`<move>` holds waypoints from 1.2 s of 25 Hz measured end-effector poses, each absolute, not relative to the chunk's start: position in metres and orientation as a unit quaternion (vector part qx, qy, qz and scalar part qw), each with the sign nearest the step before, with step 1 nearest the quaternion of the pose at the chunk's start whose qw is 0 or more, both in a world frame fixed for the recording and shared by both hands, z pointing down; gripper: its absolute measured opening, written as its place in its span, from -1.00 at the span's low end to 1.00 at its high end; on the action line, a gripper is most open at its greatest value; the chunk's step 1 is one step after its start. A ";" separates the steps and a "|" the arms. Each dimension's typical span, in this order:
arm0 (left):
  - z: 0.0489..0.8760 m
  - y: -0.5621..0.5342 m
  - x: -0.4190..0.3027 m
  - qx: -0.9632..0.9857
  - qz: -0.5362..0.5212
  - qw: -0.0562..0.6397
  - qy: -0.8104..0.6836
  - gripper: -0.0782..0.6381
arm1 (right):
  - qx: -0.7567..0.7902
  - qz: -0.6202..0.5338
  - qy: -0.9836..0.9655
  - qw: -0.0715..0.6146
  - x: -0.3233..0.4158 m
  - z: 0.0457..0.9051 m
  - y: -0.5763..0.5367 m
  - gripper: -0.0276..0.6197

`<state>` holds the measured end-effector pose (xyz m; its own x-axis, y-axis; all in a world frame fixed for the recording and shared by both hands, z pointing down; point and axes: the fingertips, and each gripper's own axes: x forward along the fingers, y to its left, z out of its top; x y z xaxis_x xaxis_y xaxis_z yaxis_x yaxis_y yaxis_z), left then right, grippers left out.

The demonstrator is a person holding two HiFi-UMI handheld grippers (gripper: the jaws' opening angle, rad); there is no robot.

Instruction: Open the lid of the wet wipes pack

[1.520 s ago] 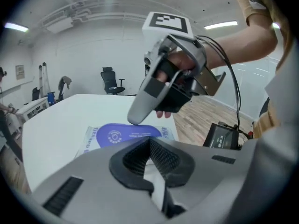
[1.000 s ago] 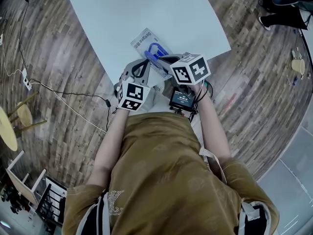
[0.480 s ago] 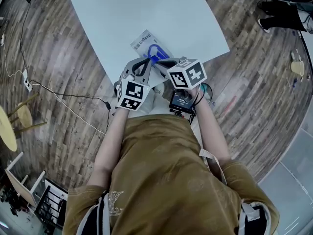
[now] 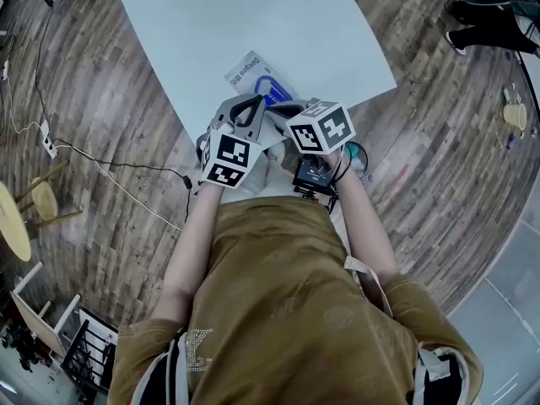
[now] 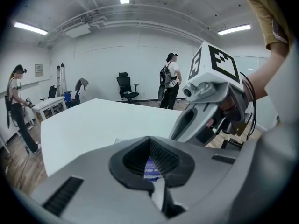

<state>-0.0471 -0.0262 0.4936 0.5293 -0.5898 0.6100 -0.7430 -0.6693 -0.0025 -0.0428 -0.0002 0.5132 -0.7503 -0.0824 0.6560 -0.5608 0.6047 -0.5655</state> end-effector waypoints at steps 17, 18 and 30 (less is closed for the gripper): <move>0.514 -0.023 -0.056 0.855 0.308 0.155 -0.388 -0.77 | 0.254 0.379 -0.852 0.257 -0.011 0.506 -0.013 -0.89; 0.514 -0.023 -0.056 0.854 0.308 0.156 -0.389 -0.77 | 0.262 0.376 -0.852 0.251 -0.007 0.505 -0.015 -0.89; 0.519 -0.019 -0.076 0.845 0.289 0.192 -0.407 -0.77 | 0.314 0.327 -0.858 0.240 0.024 0.498 -0.024 -0.89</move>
